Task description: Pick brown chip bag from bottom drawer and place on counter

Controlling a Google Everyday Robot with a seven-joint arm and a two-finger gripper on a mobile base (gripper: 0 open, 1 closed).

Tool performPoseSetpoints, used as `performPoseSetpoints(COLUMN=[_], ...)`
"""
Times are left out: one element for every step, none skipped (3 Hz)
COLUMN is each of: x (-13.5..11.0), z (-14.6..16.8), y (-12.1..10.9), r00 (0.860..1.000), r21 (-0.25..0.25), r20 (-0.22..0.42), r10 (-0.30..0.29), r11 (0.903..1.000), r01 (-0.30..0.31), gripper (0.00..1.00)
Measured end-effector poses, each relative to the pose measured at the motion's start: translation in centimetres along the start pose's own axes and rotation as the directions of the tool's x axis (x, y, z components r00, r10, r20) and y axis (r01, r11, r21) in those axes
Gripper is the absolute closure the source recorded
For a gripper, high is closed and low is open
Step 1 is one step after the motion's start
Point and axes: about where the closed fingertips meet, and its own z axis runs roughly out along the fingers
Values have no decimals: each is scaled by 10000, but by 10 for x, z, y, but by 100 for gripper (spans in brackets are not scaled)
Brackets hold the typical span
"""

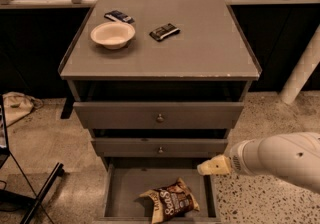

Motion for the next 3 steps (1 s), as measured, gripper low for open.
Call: performPoseSetpoints(x=[-5,-4,0], z=[54,53,65], y=[11,11,10], r00=[9994,9996,9991], r21=[115,118,-303], r20=[-126,-121,-147], r10=[331,263,386], r11=[9994,9996,9988], r01=[-329,-262,-391], gripper=[0,0,0])
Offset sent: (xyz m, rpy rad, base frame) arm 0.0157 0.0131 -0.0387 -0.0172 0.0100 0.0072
